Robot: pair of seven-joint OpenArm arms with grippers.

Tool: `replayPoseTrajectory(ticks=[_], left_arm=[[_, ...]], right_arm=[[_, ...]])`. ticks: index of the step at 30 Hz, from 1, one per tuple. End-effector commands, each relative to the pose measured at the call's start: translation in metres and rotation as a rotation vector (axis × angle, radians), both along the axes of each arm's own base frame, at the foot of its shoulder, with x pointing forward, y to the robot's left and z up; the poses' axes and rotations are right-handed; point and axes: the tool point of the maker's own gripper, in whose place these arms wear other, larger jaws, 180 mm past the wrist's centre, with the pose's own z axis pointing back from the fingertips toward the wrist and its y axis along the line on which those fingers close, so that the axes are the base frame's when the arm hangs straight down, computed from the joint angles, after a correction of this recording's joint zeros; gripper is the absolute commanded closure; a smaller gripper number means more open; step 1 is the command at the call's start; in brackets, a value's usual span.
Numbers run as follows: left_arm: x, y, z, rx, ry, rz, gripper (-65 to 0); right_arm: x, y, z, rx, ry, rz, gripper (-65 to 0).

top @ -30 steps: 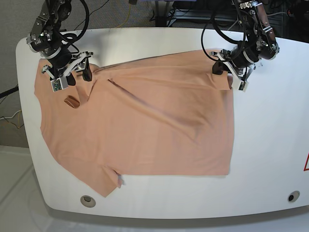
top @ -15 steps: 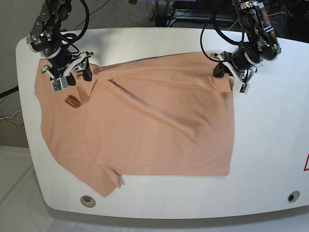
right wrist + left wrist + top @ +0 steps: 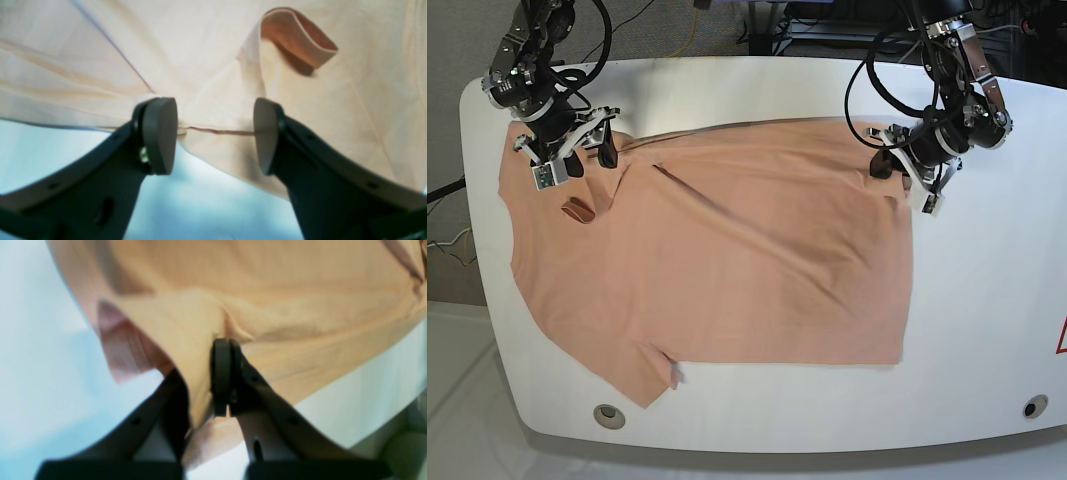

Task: Fold the T-shirt properly
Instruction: 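Drag the held shirt edge with the left gripper toward the hem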

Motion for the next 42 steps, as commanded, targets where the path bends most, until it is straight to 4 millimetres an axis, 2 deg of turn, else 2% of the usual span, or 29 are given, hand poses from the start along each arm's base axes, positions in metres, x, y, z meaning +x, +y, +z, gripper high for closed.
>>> replayPoseTrajectory(ticks=[1,21,33,42], left_arm=[[0.016,-0.001,0.017,-0.011,-0.067,0.003,-0.9],[0.059,0.003,0.049,-0.029,-0.158,0.056,-0.9],[0.072,0.005,0.060,-0.025,-0.197,0.059,-0.9],[0.087,0.008,0.077,-0.030,-0.272,0.073,-0.9]], right_arm=[[0.009,0.000,0.014,0.001,-0.059,0.007,-34.9],[0.016,0.000,0.020,-0.001,-0.080,0.008,-34.9],[0.018,-0.001,0.021,-0.002,-0.086,0.009,-34.9],[0.020,-0.001,0.023,-0.002,-0.092,0.009,-34.9]])
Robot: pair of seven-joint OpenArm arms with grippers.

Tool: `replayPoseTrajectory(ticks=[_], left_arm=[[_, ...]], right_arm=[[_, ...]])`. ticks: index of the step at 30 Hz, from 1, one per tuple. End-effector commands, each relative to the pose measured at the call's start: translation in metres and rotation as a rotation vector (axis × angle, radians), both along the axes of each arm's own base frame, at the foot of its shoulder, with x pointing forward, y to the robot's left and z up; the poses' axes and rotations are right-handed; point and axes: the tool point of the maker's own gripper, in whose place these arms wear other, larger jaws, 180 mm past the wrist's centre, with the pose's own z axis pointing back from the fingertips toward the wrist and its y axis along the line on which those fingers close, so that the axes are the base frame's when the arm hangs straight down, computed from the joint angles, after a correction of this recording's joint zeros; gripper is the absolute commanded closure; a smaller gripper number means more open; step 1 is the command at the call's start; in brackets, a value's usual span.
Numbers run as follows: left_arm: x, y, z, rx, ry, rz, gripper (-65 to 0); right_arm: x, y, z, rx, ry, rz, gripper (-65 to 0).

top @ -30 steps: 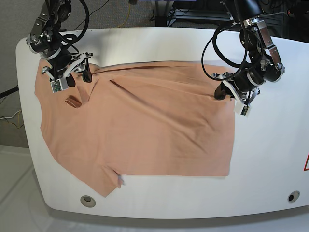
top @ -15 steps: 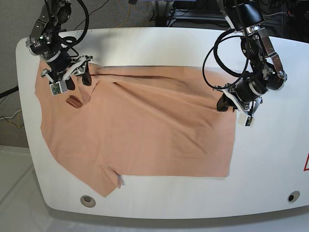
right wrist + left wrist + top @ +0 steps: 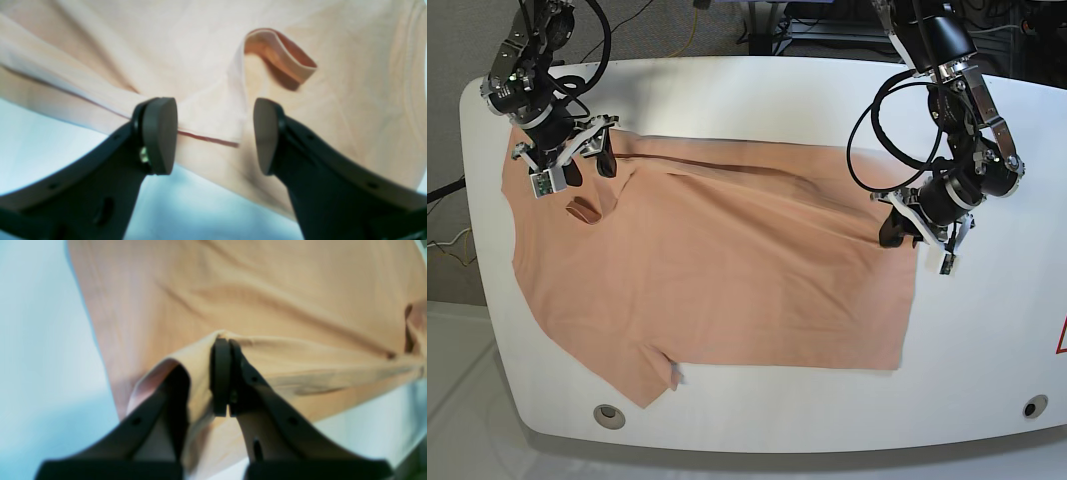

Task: Fold the T-shirt properly
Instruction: 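Drag the held shirt edge with the left gripper toward the hem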

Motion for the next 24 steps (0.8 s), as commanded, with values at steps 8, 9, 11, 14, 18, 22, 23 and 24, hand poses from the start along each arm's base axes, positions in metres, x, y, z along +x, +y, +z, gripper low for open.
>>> replayPoseTrajectory(ticks=[8,9,11,14,18,22,23,24], left_arm=[[0.020,0.009,0.029,0.011,-0.102,0.010,-0.9],[0.020,0.010,0.029,0.012,-0.102,0.010,-0.9],[0.020,0.010,0.029,0.012,-0.105,0.011,-0.9],[0.020,0.010,0.029,0.011,-0.105,0.012,-0.9],[0.022,0.012,0.029,-0.019,-0.088,0.057,-0.9],[0.022,0.014,0.029,-0.035,-0.082,0.084,-0.9],[0.022,0.014,0.029,-0.038,-0.087,0.088,-0.9],[0.023,0.014,0.030,-0.040,-0.092,0.090,-0.9]], right_arm=[[0.013,-0.002,0.019,-0.004,-0.074,0.007,-34.9],[0.013,-0.002,0.020,-0.006,-0.076,0.007,-34.9],[0.014,-0.001,0.023,-0.011,-0.085,0.010,-34.9],[0.014,-0.007,0.029,-0.023,-0.099,-0.003,-34.9],[0.014,-0.015,0.033,-0.028,-0.113,-0.032,-34.9],[0.018,-0.022,0.041,-0.013,-0.143,-0.054,-34.9],[0.017,-0.025,0.043,-0.008,-0.149,-0.063,-34.9],[0.017,-0.026,0.043,-0.004,-0.152,-0.068,-34.9]])
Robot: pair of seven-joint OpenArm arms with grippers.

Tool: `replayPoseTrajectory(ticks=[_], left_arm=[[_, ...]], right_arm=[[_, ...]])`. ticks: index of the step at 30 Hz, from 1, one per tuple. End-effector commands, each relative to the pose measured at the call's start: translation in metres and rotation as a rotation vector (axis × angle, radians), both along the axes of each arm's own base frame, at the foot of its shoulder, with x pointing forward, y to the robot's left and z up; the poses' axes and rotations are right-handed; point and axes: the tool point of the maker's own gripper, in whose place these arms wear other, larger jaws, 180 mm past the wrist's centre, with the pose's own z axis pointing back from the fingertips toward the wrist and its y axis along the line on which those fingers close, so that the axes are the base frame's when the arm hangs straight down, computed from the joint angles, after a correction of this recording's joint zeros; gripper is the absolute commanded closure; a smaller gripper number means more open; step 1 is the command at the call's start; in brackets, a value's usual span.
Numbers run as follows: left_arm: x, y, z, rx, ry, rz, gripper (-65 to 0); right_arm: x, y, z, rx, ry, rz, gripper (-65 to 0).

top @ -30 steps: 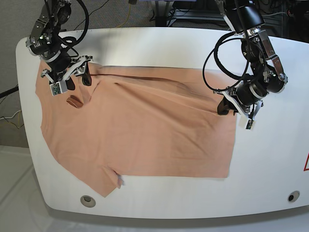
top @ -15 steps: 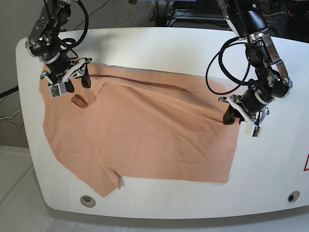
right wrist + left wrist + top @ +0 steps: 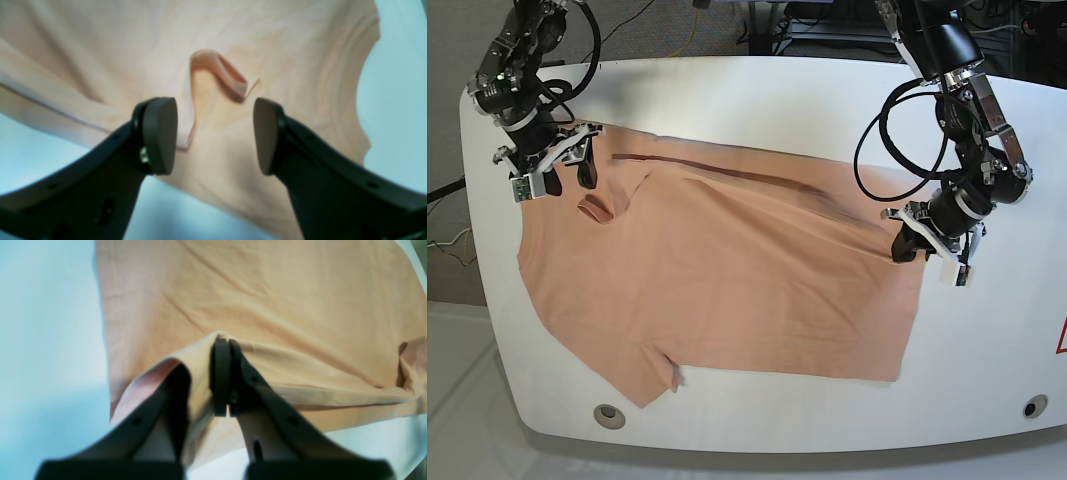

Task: Fold the T-shirt properly
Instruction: 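Drag the held shirt edge with the left gripper toward the hem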

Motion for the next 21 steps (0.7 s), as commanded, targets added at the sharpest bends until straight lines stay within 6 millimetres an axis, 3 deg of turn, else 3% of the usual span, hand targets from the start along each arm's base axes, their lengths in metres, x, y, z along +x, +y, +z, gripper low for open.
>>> replayPoseTrajectory(ticks=[1,21], left_arm=[[0.011,0.000,0.020,-0.022,-0.088,0.010,-0.9],[0.009,0.023,0.014,-0.096,-0.096,0.209,-0.9]], right_arm=[[0.008,-0.002,0.020,0.020,-0.080,0.000,-34.9],[0.001,-0.009,0.018,0.008,-0.064,0.001,-34.9]])
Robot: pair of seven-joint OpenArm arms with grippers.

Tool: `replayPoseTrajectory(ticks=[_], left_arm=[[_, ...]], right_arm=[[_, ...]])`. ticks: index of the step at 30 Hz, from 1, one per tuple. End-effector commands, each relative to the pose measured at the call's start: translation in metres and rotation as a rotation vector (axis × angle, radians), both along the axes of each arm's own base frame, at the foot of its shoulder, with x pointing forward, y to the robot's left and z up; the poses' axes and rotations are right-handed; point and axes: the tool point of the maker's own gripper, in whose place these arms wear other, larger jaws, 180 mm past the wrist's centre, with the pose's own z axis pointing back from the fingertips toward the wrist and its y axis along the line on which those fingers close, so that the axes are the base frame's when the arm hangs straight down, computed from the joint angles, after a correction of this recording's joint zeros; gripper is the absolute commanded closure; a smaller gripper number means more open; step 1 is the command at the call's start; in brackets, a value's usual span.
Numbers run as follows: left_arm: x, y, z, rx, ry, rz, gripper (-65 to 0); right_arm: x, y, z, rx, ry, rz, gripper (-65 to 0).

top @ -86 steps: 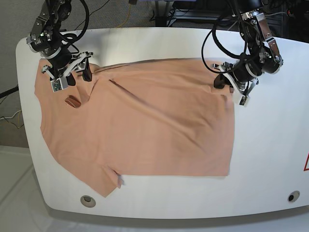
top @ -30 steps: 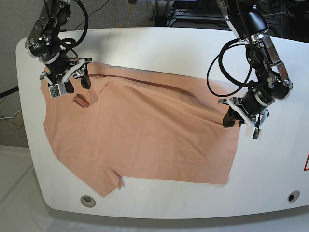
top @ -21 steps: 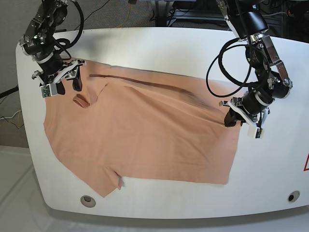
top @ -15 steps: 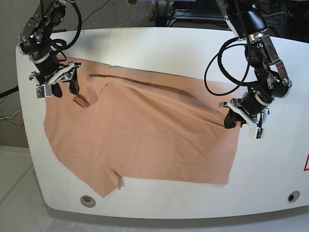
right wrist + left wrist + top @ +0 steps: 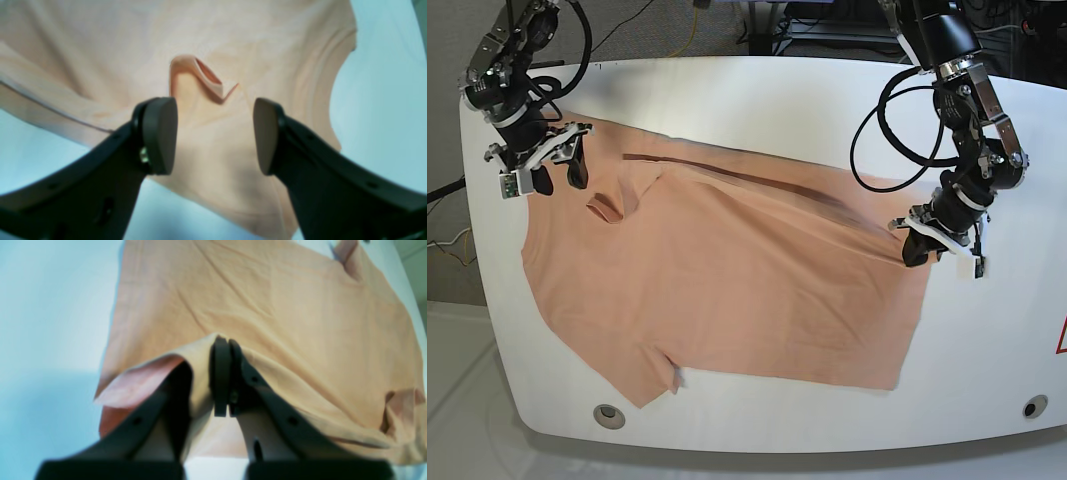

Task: Fold the T-shirt properly
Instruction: 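Drag the held shirt edge with the left gripper toward the hem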

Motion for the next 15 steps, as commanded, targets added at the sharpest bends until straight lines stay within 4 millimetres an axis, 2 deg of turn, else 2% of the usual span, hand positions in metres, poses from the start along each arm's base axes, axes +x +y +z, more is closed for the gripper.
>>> replayPoseTrajectory(ticks=[1,15], left_arm=[[0.006,0.005,0.014,-0.006,-0.051,0.024,-0.9],[-0.007,0.022,-0.004,-0.054,-0.010,0.176,-1.2]], right_arm=[[0.007,-0.001,0.014,-0.006,-0.055,0.013,-34.9],[0.006,-0.001,0.013,-0.005,-0.052,0.012,-34.9]])
